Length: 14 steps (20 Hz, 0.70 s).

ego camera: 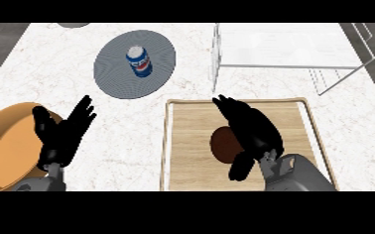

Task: Pick the cupcake from the tray and place it in the tiered shelf

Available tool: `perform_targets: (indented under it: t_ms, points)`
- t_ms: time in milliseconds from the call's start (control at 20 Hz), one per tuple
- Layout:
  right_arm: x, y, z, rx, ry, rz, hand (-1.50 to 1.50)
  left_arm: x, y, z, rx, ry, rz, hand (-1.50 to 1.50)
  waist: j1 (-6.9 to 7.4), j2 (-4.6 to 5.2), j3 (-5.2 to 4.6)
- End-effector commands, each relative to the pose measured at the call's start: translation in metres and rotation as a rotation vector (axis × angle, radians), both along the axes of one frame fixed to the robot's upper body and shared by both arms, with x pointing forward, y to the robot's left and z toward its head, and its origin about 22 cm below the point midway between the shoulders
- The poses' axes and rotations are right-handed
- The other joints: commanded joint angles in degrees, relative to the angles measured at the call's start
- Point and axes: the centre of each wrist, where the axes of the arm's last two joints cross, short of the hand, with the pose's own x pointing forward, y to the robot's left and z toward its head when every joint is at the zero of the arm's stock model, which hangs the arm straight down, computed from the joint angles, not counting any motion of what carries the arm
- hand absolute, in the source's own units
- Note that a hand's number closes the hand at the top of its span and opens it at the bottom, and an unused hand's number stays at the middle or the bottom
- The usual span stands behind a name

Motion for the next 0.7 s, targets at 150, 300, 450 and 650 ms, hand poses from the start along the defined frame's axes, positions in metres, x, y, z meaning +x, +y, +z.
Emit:
perform_targets:
  t_ms: [150,300,450,650]
  points:
    - [0.013,0.001,-0.024,0.044,-0.024,0.008,-1.5,-0.003,-0.014,0.004,-0.002,0.044,0.011,0.0,0.05,0.23,-0.37]
    - [0.017,-0.007,-0.041,0.048,-0.038,0.023,-1.5,-0.005,0.001,0.003,0.001,0.046,0.015,0.0,0.03,0.26,-0.37]
    - [0.028,0.017,-0.047,0.055,-0.024,0.037,-1.5,-0.004,-0.011,-0.001,0.006,0.041,0.018,0.0,0.12,0.28,-0.38]
    - [0.009,0.012,-0.048,-0.095,0.094,0.236,1.5,-0.009,0.002,-0.001,0.008,0.045,0.002,0.0,0.59,0.16,-0.38]
